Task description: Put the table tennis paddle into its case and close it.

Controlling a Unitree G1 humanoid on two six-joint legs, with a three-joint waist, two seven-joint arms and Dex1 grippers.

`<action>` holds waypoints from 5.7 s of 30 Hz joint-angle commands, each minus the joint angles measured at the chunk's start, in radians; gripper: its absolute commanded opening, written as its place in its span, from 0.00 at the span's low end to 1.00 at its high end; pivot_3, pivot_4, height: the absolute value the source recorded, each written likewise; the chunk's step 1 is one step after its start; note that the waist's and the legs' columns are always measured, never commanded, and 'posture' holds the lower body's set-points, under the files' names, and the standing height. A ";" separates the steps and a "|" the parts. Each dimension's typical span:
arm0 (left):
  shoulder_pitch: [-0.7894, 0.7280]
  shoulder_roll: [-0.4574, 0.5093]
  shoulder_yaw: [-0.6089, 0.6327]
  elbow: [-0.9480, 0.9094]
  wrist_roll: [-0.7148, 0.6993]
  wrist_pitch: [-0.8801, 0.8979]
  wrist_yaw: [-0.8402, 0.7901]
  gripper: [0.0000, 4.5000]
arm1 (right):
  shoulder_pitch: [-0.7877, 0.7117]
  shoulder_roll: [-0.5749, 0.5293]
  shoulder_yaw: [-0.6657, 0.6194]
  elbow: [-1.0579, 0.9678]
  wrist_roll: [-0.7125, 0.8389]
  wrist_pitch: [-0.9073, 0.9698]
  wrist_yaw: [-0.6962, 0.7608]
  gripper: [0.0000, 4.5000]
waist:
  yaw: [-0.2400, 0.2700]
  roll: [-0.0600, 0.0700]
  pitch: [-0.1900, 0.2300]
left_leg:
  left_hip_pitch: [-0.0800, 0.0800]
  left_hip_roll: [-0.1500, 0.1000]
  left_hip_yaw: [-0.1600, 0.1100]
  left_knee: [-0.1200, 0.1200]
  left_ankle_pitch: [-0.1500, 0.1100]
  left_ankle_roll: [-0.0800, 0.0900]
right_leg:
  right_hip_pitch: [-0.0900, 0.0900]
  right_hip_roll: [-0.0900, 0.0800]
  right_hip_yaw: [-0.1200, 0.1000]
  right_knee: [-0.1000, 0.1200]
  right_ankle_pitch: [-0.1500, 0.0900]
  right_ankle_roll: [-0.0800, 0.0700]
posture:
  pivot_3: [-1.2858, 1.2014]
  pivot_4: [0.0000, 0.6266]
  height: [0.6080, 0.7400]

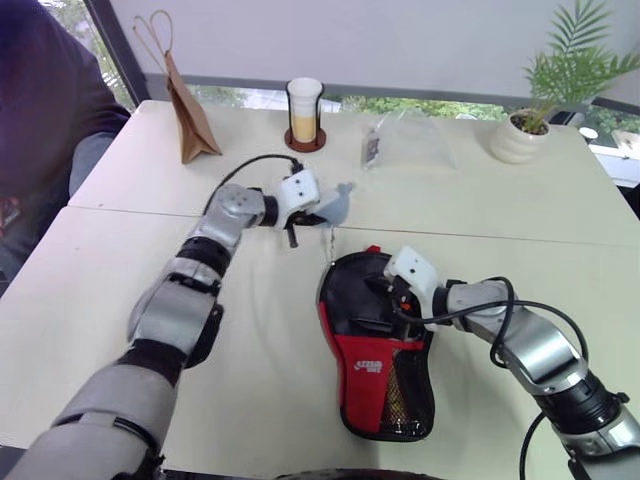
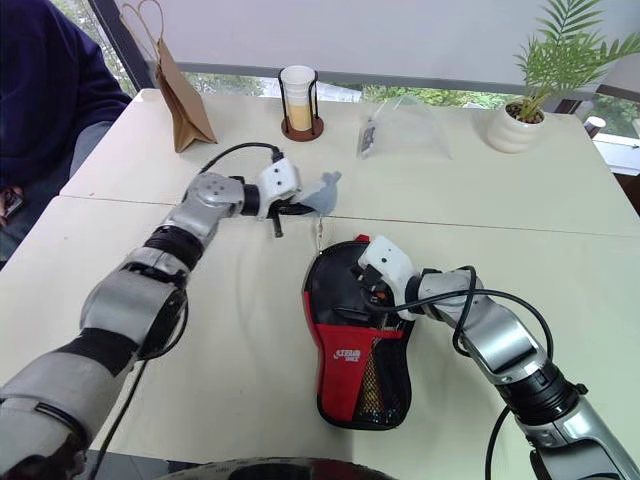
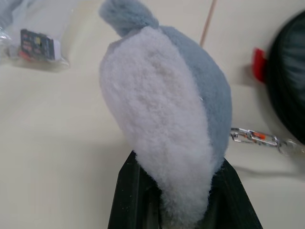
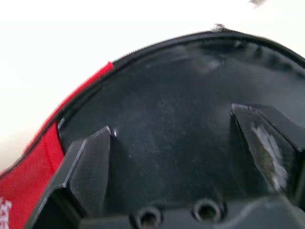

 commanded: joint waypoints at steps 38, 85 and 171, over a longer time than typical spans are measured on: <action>-0.123 -0.441 0.182 0.088 0.041 0.121 -0.051 1.00 | 0.141 0.070 0.017 -0.137 -0.021 0.270 -0.170 1.00 | -0.002 0.000 -0.001 | 0.001 0.000 -0.001 -0.001 0.000 0.000 | 0.000 0.000 0.000 0.000 0.000 0.000 | 0.52 0.24 1.00; 0.568 -0.063 -0.104 -0.857 -0.138 0.321 -0.426 1.00 | -0.188 -0.156 -0.295 0.321 0.051 0.193 -0.071 1.00 | -0.003 0.002 0.000 | -0.004 0.002 0.001 -0.001 0.003 -0.006 | -0.006 -0.002 0.004 0.002 0.000 0.000 | 0.52 0.24 1.00; 0.557 -0.060 -0.231 -0.652 -0.081 0.252 -0.290 1.00 | 1.546 -0.382 -0.777 -0.649 0.003 -0.191 0.101 0.00 | 0.026 -0.001 -0.015 | 0.016 0.006 -0.003 -0.005 -0.004 0.005 | 0.024 -0.003 0.001 -0.020 -0.003 0.000 | 0.52 0.24 1.00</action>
